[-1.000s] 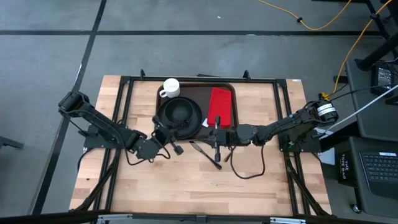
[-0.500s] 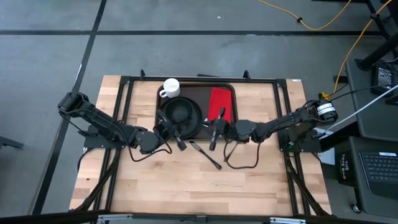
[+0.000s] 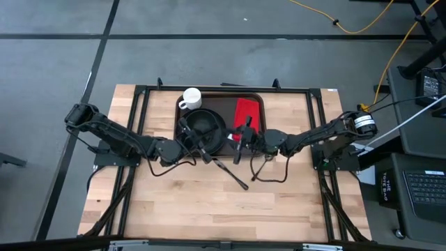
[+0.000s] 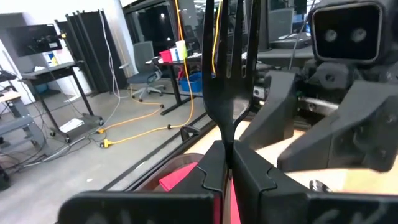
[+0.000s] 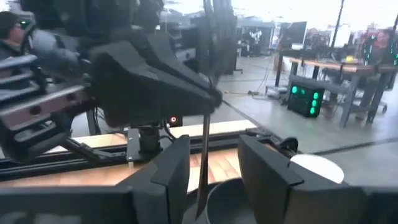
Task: Set up tray
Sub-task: Put the black fork on top of the red table napkin on the brown serving tray
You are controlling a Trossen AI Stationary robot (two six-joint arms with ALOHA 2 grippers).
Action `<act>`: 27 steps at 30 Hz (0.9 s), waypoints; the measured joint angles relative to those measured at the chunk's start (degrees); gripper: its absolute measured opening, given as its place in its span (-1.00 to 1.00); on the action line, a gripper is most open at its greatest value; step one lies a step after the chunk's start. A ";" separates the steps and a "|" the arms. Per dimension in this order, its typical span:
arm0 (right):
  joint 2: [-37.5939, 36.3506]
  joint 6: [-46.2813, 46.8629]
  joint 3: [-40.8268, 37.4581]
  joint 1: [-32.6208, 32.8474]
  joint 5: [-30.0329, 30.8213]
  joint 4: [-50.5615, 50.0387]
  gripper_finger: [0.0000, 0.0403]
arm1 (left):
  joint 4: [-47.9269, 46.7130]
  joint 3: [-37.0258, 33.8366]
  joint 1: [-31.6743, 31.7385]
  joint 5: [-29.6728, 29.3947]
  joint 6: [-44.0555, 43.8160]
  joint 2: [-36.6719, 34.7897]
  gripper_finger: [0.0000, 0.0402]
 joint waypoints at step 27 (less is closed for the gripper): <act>7.30 -0.51 9.05 -0.98 2.48 -0.50 -0.29 | 2.17 0.00 0.21 -0.98 2.43 -0.04 -0.97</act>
